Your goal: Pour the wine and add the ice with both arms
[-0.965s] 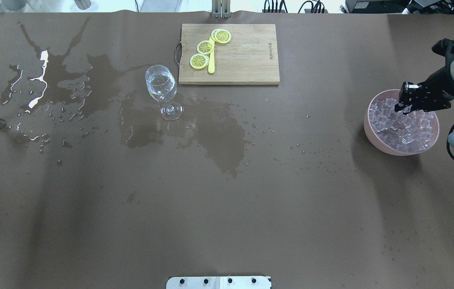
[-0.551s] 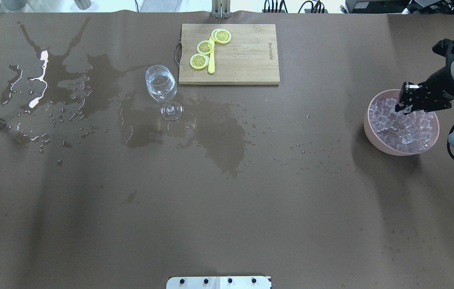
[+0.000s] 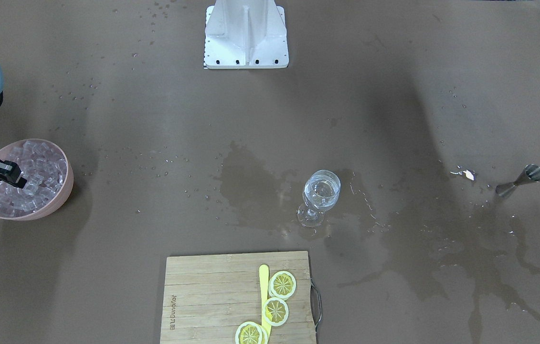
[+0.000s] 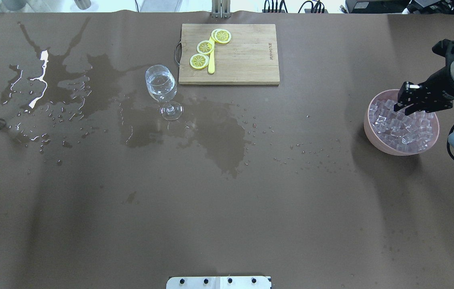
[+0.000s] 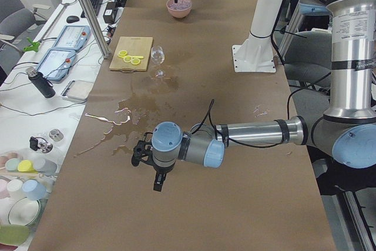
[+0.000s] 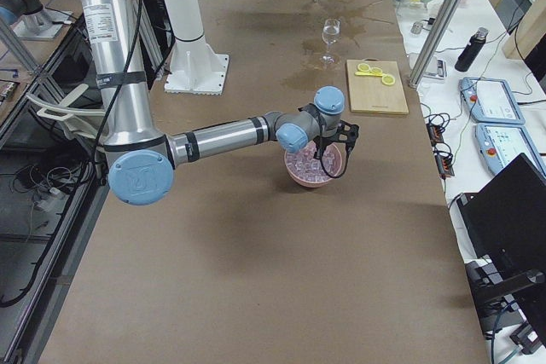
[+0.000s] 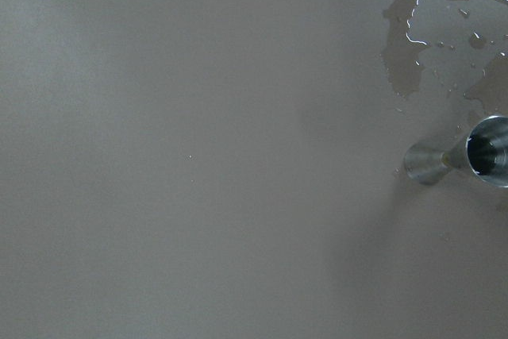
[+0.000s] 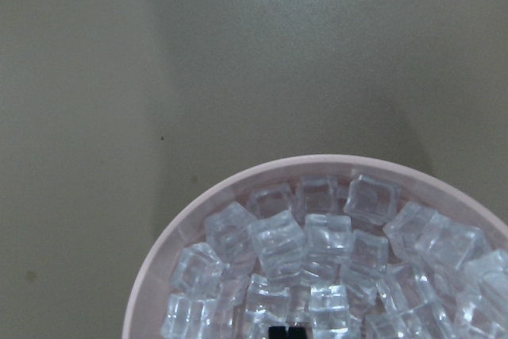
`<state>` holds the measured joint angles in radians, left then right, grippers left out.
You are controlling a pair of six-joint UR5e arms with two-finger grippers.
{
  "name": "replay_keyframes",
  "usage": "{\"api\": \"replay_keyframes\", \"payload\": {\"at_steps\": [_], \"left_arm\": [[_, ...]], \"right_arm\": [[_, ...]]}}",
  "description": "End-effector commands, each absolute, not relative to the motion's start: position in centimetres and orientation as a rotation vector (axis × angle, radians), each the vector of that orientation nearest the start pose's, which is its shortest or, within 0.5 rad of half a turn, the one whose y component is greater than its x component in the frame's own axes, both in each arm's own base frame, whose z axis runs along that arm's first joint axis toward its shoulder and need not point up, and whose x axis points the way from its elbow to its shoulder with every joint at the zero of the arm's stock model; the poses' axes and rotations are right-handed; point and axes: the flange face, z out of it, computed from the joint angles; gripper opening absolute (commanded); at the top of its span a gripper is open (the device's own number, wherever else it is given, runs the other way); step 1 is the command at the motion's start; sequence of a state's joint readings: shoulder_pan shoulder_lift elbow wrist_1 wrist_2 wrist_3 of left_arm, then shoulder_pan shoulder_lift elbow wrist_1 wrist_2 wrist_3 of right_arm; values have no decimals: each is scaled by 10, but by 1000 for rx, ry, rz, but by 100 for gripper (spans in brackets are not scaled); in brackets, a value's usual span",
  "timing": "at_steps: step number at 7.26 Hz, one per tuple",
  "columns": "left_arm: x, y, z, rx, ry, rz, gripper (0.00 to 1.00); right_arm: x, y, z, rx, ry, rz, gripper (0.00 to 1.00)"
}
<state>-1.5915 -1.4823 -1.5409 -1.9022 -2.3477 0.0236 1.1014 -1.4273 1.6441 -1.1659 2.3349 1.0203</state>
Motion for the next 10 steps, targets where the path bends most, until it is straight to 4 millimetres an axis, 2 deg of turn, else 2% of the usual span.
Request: {"api": "replay_keyframes", "payload": {"at_steps": [1,2,3,4,6,7,8,9,10], "left_arm": [[-74,-451,700,210,773,81,98],[-74,-440,705,240,771,92,98],[-74,-428,716,266,766,99,98],[-74,-426,721,285,765,101,98],[-75,-431,703,252,789,-62,98],[-76,-436,684,265,805,-143,98],[-75,-426,676,327,830,-194,98],[-75,-411,679,379,858,-252,98],[-75,-409,675,394,880,-295,98]], "right_arm": [[-199,-535,499,-67,-944,272,22],[-205,-535,504,-68,-932,269,42],[-208,-534,505,-70,-929,267,50],[-211,-533,505,-72,-928,262,53],[-214,-530,507,-73,-928,255,53],[-212,-529,515,-62,-908,260,53],[-213,-529,520,-56,-899,252,53],[-213,-529,527,-59,-891,251,53],[-215,-529,531,-66,-884,253,53]]}}
